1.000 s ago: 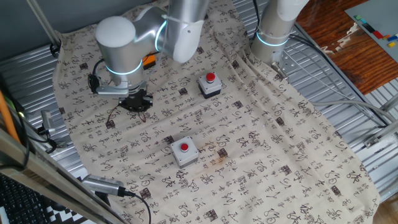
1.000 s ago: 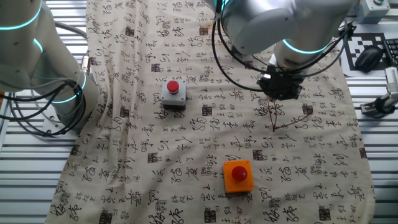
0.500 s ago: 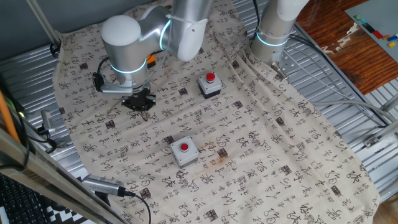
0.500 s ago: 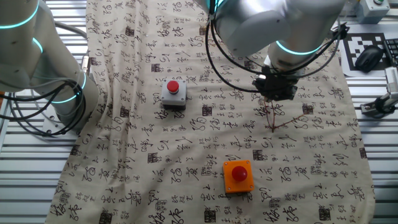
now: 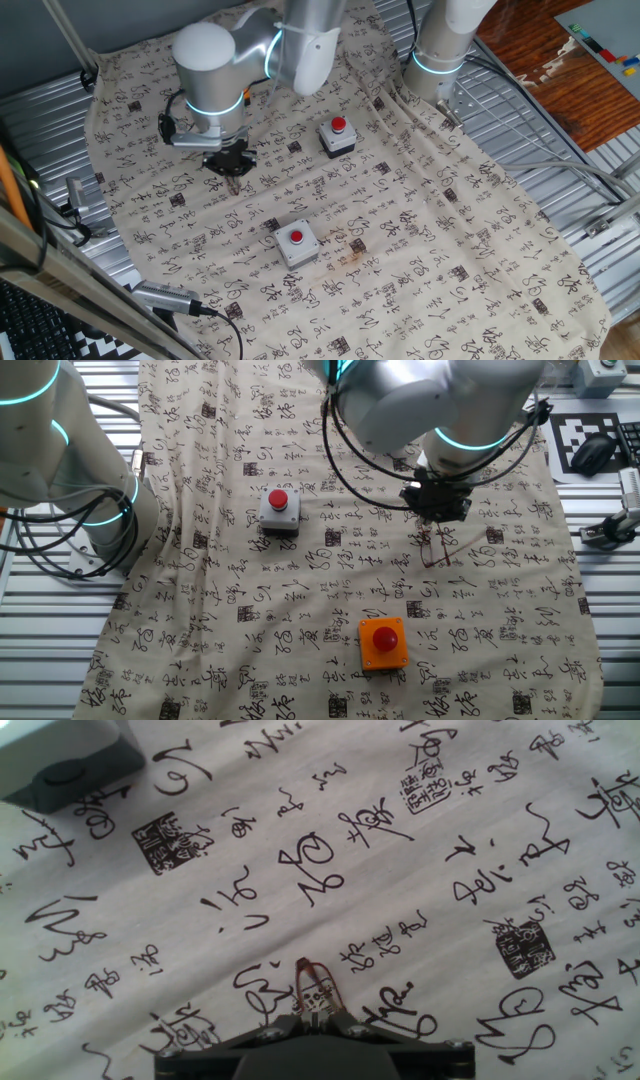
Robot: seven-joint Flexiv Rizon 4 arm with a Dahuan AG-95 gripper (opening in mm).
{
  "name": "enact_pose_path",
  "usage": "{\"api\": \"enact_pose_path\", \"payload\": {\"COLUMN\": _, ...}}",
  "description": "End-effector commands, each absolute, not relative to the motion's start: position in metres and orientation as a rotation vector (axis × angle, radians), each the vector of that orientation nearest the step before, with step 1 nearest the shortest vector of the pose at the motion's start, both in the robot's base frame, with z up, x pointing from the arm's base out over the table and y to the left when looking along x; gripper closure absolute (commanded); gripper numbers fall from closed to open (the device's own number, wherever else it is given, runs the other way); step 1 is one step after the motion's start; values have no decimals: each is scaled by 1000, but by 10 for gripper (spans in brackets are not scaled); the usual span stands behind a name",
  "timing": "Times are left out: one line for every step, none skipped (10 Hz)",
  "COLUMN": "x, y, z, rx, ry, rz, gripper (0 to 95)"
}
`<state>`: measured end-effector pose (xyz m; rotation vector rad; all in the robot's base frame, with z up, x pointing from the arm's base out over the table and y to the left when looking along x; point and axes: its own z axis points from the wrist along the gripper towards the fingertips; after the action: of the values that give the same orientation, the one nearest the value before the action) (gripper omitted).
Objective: Unfold the leg of the glasses (with one hand)
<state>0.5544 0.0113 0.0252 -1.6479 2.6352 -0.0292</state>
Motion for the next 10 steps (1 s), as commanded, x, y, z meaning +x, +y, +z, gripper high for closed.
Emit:
{"api": "enact_pose_path", "payload": {"x": 552, "y": 12, "z": 25, "rx": -1650, "ry": 2634, "rz": -32, "gripper": 950}}
{"api": "enact_pose_path", "payload": {"x": 549, "y": 12, "z": 25, "rx": -1645, "ry": 2643, "rz": -31, "gripper": 950}}
{"api": "enact_pose_path", "payload": {"x": 547, "y": 12, "z": 25, "rx": -1634, "ry": 2655, "rz": -27, "gripper": 950}}
{"api": "enact_pose_path", "payload": {"x": 545, "y": 12, "z": 26, "rx": -1636, "ry": 2664, "rz": -33, "gripper": 950}}
{"api": "enact_pose_path", "payload": {"x": 544, "y": 12, "z": 29, "rx": -1646, "ry": 2667, "rz": -45, "gripper": 950}}
{"api": "enact_pose_path", "payload": {"x": 544, "y": 13, "z": 32, "rx": -1648, "ry": 2673, "rz": -43, "gripper": 950}}
{"api": "enact_pose_path", "payload": {"x": 543, "y": 13, "z": 36, "rx": -1643, "ry": 2689, "rz": -38, "gripper": 950}}
{"api": "enact_pose_path", "payload": {"x": 542, "y": 15, "z": 44, "rx": -1637, "ry": 2709, "rz": -33, "gripper": 950}}
{"api": "enact_pose_path", "payload": {"x": 542, "y": 16, "z": 48, "rx": -1634, "ry": 2717, "rz": -39, "gripper": 950}}
{"api": "enact_pose_path", "payload": {"x": 541, "y": 16, "z": 50, "rx": -1645, "ry": 2706, "rz": -39, "gripper": 760}}
